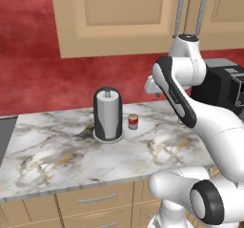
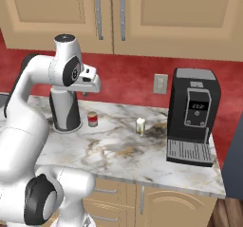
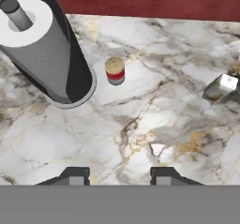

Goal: Pick the pan from the cabinet and place it on the stove. Then turn on the stove burner for the pan.

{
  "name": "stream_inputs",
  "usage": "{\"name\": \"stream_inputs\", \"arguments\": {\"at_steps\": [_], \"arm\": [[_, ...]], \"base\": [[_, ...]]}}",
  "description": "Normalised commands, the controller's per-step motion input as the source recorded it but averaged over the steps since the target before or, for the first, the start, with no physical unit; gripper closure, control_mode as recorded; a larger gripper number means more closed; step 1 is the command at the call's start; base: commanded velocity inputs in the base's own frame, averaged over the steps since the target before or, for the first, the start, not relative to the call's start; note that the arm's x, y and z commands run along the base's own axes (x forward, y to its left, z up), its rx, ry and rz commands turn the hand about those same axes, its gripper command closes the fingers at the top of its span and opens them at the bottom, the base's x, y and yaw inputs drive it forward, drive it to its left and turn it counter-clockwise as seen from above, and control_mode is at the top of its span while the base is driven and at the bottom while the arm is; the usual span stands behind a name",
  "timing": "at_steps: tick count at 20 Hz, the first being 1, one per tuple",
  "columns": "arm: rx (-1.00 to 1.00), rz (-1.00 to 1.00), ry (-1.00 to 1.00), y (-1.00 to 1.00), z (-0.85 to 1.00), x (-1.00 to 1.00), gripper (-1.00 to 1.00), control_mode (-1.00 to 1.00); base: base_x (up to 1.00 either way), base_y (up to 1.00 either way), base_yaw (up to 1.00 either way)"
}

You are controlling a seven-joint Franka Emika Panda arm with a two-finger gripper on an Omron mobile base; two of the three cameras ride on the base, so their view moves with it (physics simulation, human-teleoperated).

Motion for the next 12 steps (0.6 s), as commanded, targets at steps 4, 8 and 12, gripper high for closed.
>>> {"name": "stream_inputs", "arguments": {"at_steps": [4,8,12], "arm": [[0.00,0.00,-0.02,0.00,0.00,-0.12,-1.00,-1.00],[0.00,-0.04,-0.12,-0.16,0.00,-0.33,-1.00,-1.00],[0.00,-0.07,-0.27,-0.34,0.01,-0.22,-1.00,-1.00]], "base": [[0.00,0.00,0.00],[0.00,0.00,0.00],[0.00,0.00,0.00]]}}
